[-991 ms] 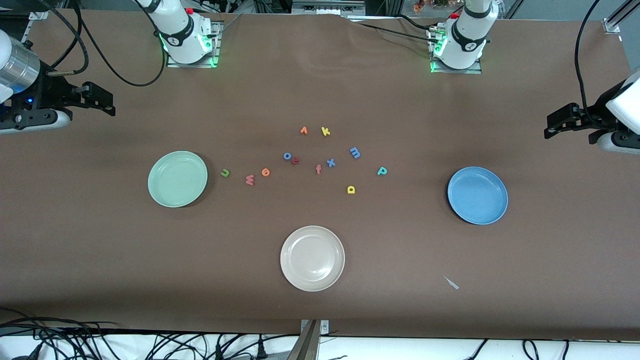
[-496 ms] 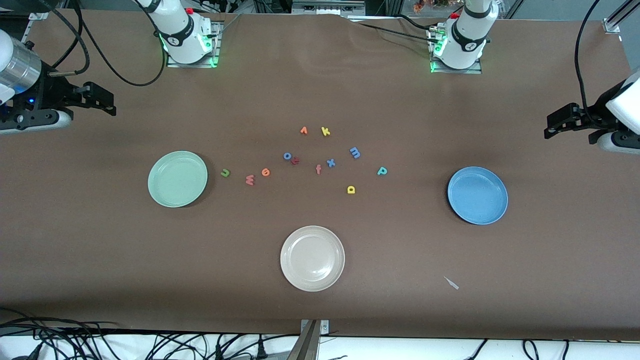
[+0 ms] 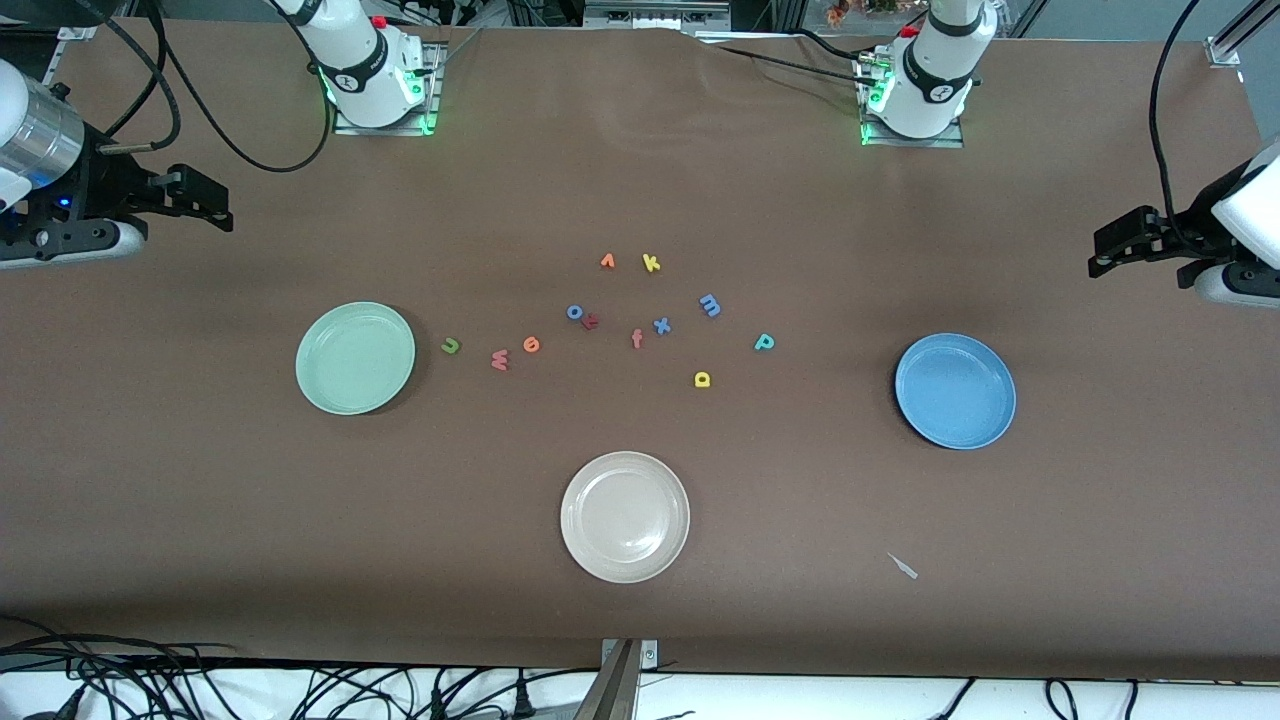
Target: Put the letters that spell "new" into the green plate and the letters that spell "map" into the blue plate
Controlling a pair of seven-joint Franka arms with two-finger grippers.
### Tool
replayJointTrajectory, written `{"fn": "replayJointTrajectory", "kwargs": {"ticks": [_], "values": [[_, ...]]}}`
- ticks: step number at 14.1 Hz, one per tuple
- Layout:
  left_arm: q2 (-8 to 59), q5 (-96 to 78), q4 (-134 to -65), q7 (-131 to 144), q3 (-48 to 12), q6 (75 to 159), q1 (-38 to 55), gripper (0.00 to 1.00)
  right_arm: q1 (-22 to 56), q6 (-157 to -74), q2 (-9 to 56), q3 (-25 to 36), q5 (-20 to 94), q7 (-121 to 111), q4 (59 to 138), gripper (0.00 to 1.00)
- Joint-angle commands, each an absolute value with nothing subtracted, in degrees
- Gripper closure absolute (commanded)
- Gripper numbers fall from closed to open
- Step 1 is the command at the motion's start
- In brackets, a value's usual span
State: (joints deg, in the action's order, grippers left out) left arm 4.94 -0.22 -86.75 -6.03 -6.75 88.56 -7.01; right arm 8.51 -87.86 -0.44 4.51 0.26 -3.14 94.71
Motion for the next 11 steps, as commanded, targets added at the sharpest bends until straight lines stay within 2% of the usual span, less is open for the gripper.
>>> {"fn": "replayJointTrajectory", "kwargs": {"ticks": [1,11], "values": [[4.57,0.09,-87.10,-7.65,-6.68,89.03,-7.21,0.00,8.70,-88.59,-2.37,4.39,-0.61,-2.64,97.03,0.00],[4.48,0.09,-87.10,-7.65,-6.86,89.30,-7.21,0.00,8.70,-88.51,-2.90,4.57,-0.62,-2.99,97.21,0.00]]}}
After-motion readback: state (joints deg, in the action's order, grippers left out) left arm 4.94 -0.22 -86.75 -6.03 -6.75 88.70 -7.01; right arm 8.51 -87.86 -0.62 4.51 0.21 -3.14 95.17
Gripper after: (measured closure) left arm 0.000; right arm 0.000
